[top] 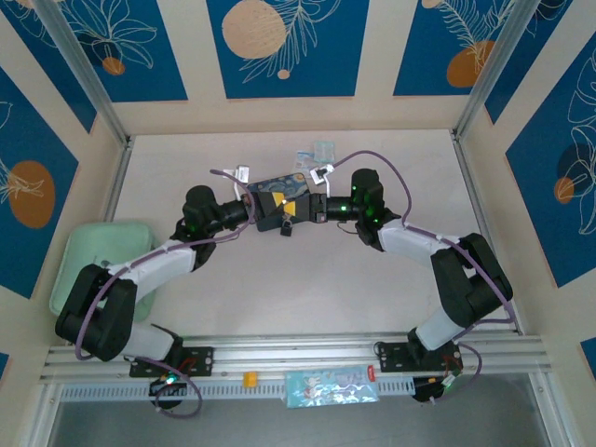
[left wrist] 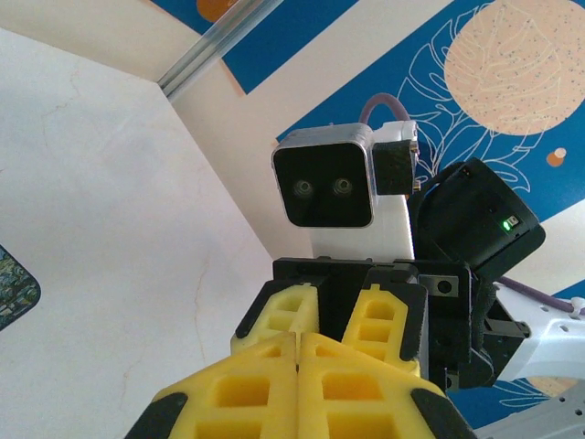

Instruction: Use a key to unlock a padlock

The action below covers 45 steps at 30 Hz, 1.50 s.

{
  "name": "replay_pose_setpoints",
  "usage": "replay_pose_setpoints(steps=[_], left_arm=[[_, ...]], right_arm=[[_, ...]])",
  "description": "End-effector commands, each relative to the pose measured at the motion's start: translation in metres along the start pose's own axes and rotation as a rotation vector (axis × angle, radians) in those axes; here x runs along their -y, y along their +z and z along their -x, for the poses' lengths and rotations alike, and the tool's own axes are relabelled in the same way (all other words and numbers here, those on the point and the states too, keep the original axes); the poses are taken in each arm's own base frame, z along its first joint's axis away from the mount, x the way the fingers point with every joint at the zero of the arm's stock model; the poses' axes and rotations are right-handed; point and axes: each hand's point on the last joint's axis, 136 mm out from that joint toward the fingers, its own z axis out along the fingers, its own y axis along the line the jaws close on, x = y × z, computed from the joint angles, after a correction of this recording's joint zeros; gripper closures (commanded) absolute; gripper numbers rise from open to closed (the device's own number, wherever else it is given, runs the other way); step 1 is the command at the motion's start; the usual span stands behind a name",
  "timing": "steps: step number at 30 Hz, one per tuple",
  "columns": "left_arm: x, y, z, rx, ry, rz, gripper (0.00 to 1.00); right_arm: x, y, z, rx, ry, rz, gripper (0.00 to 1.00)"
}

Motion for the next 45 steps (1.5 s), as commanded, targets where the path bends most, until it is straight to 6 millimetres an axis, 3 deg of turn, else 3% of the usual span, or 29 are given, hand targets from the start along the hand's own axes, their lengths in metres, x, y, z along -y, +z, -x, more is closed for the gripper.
replay_pose_setpoints(steps=[1,7,13,18,23,27,34,36,37,38,40,41,45], left_arm=[[0.013,-0.002,0.007,0.028,0.026,-0.033,1.0],[0.011,-0.003,0.003,0.024,0.016,-0.028,1.0],[0.012,-0.005,0.003,0.029,0.018,-0.029,1.0],[0.014,-0.004,0.002,0.022,0.015,-0.037,1.0],[0.013,-0.004,0.0,0.025,0.01,-0.035,1.0],[0.012,-0.005,0.0,0.028,0.009,-0.034,1.0],[0.014,-0.004,0.0,0.027,0.008,-0.037,1.0],[0.011,-0.004,0.0,0.034,0.002,-0.025,1.0],[0.011,-0.005,0.001,0.04,-0.001,-0.016,0.88],[0.009,-0.006,0.002,0.044,-0.002,-0.002,0.6],[0.003,-0.01,0.001,0.041,-0.007,0.044,0.28],[-0.003,-0.014,-0.001,0.045,-0.01,0.082,0.01],[-0.032,-0.039,-0.007,0.079,0.0,0.261,0.0]], right_arm=[[0.0,-0.001,0.006,0.018,-0.012,0.002,0.77],[0.001,0.001,0.011,0.032,-0.012,0.003,0.73],[0.005,0.001,0.011,0.029,0.0,-0.002,0.81],[0.006,0.001,0.014,0.044,0.0,-0.013,0.65],[0.004,0.002,0.017,0.048,-0.009,-0.011,0.62],[0.007,0.002,0.016,0.048,0.0,-0.017,0.7],[0.008,0.004,0.016,0.045,0.009,-0.017,0.97],[0.01,0.003,0.015,0.045,0.011,-0.022,1.0],[0.011,0.003,0.014,0.042,0.012,-0.025,1.0],[0.012,0.002,0.013,0.04,0.015,-0.03,1.0],[0.015,-0.002,0.011,0.044,0.021,-0.045,1.0],[0.017,-0.004,0.009,0.047,0.024,-0.054,1.0],[0.022,-0.013,0.003,0.049,0.023,-0.089,1.0]])
